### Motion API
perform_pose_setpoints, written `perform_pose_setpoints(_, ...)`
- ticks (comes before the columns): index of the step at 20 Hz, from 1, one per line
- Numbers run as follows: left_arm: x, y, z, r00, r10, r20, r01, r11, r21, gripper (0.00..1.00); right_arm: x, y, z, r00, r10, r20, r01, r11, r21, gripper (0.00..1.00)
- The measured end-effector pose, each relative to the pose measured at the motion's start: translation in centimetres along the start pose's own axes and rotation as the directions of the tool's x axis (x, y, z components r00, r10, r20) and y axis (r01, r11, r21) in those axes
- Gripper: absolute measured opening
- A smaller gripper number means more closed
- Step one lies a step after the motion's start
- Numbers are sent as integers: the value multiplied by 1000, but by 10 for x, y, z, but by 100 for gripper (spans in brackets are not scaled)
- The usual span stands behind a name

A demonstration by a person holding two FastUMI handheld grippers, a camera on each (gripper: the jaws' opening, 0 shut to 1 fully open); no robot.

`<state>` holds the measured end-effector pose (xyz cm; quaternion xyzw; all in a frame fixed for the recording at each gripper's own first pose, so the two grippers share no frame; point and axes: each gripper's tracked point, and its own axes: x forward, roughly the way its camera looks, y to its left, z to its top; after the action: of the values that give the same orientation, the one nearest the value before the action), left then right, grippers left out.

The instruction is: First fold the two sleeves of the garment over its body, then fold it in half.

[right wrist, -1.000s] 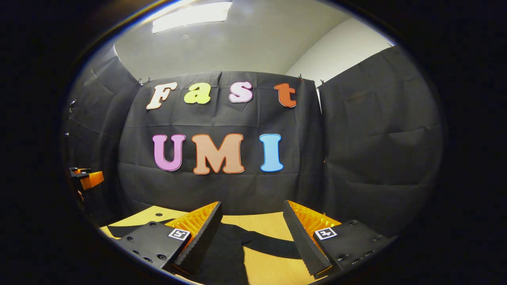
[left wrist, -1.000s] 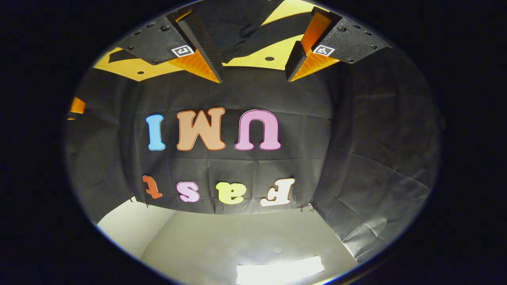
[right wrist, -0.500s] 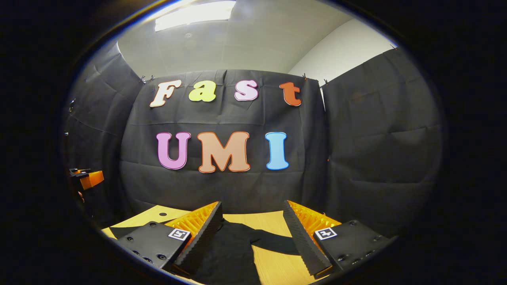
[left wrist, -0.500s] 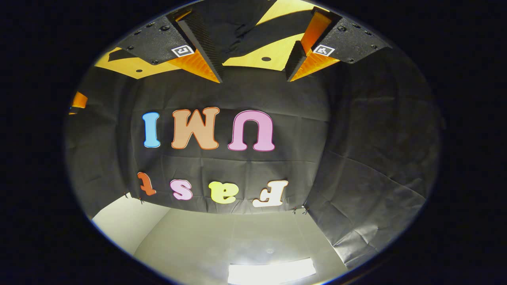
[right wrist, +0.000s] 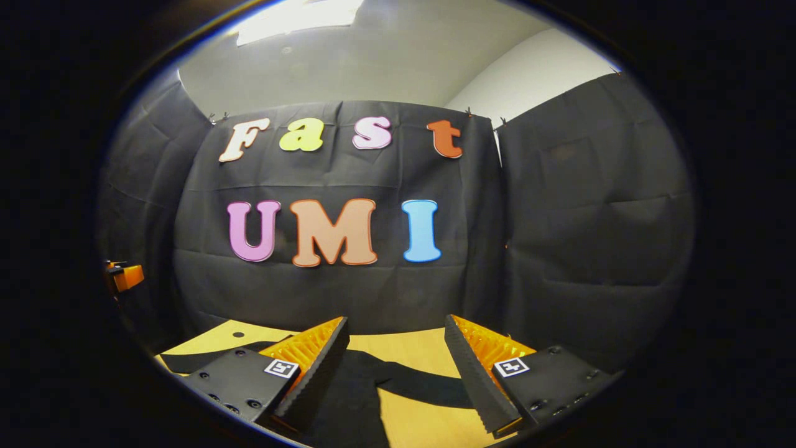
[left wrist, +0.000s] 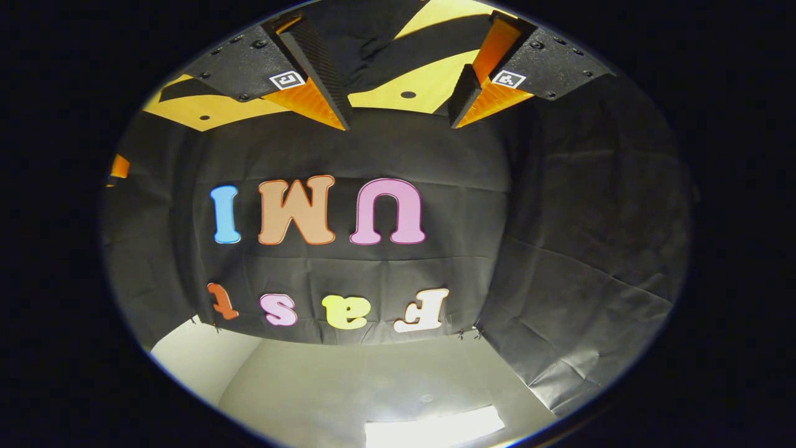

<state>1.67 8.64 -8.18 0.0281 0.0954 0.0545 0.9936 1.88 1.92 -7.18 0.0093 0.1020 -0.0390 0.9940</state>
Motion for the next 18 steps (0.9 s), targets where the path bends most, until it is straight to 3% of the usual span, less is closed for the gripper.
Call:
perform_pose_setpoints(5, 21, -12, 9, 998, 57, 17, -57, 998, 22, 92, 61, -68, -42, 991, -92, -93, 90, 996, -23, 98)
perform_pose_setpoints(9, 32, -19, 3, 996, 87, 10, -87, 996, 24, 92, 102, -119, -108, 962, -141, -235, 142, 990, -15, 98)
perform_pose_setpoints(11, 34, -18, -6, 995, 104, -9, -104, 994, 31, 92, 118, -140, -153, 932, -153, -330, 164, 986, 5, 98)
perform_pose_setpoints(14, 32, -14, -18, 990, 137, -39, -136, 990, 28, 92, 132, -164, -221, 854, -194, -483, 206, 978, -28, 98)
perform_pose_setpoints(18, 30, -9, -23, 982, 176, -61, -175, 984, 20, 92, 142, -171, -266, 788, -176, -590, 172, 983, -64, 99)
